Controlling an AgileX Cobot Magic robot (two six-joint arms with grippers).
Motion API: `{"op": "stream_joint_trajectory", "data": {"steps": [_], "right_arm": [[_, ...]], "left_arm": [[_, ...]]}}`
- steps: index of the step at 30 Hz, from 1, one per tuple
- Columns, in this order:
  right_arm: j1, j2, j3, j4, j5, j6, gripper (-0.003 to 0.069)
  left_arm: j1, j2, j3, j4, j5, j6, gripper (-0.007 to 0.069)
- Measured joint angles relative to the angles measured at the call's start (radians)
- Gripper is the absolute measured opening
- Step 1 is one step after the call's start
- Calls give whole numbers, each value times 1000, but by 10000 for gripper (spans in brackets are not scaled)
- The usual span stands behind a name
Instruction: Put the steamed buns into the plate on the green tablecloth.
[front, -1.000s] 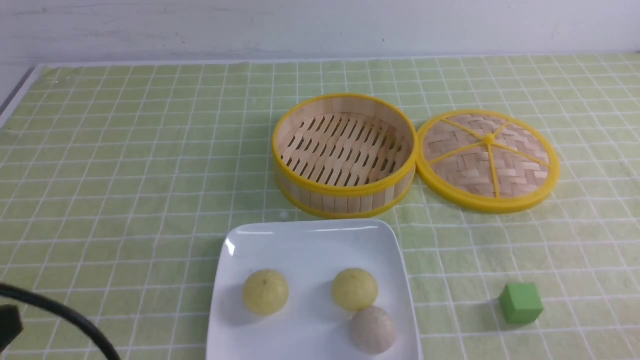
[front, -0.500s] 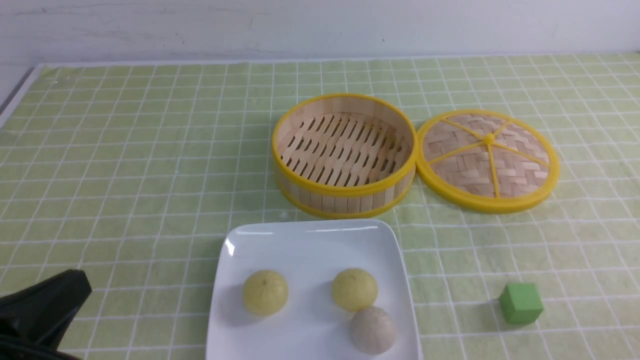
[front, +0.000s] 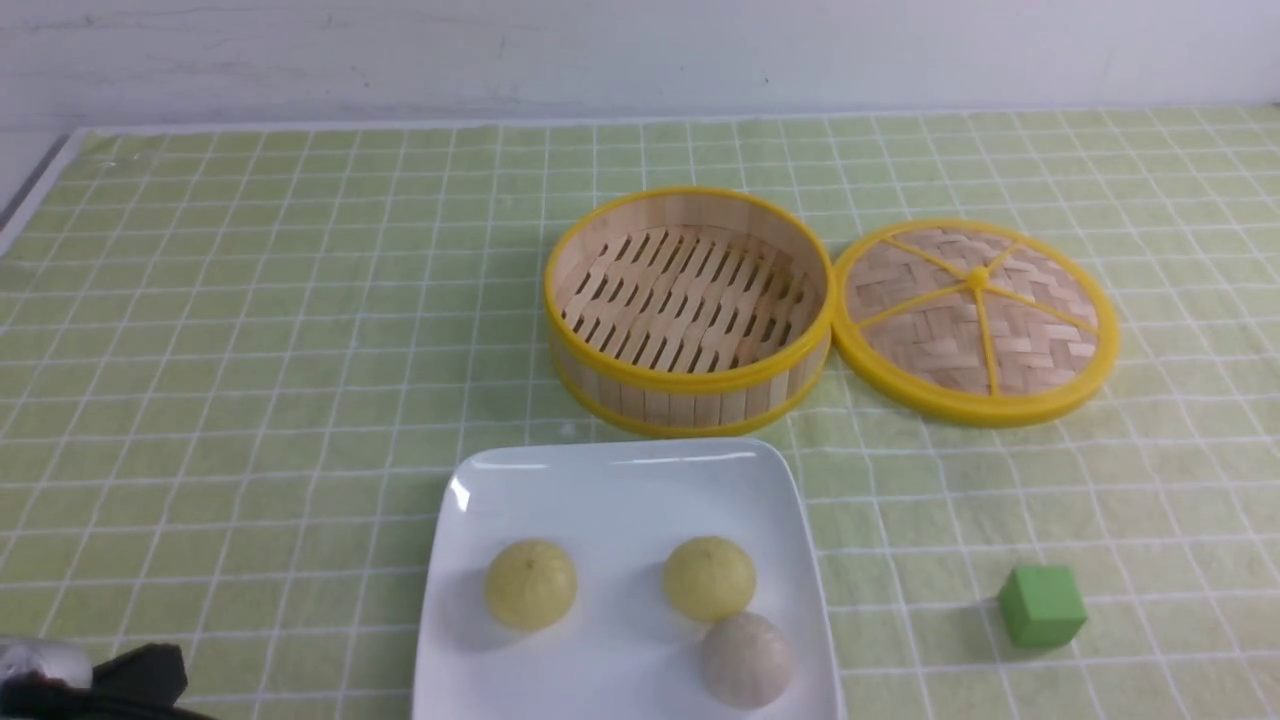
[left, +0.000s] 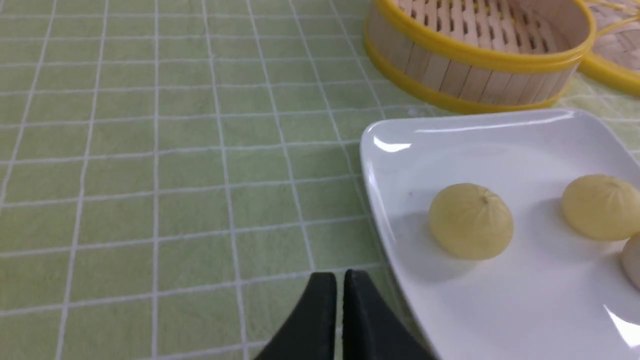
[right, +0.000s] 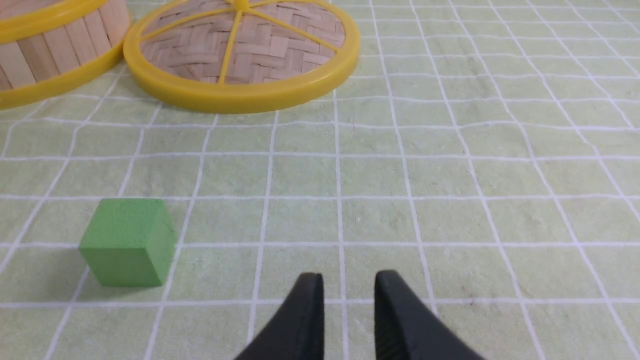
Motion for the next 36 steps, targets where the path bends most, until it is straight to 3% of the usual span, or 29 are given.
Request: {"op": "stream_joint_trajectory", "data": {"steps": [7,13,27,32,36], "right_arm": [[0,0,0,0,0,0,185],[0,0,0,0,0,0,190],[0,0,0,0,0,0,211],[0,0,0,0,0,0,219],[0,0,0,0,0,0,225]], "left_arm": [[292,-120,133,-92,-45,228,55],[441,-272,204,-106,-44,282,57],[465,-282,205,-105,-42,263,74],[390,-282,205,-105,-41,263,82],[386,-282,205,-104,-41,263,89]]}}
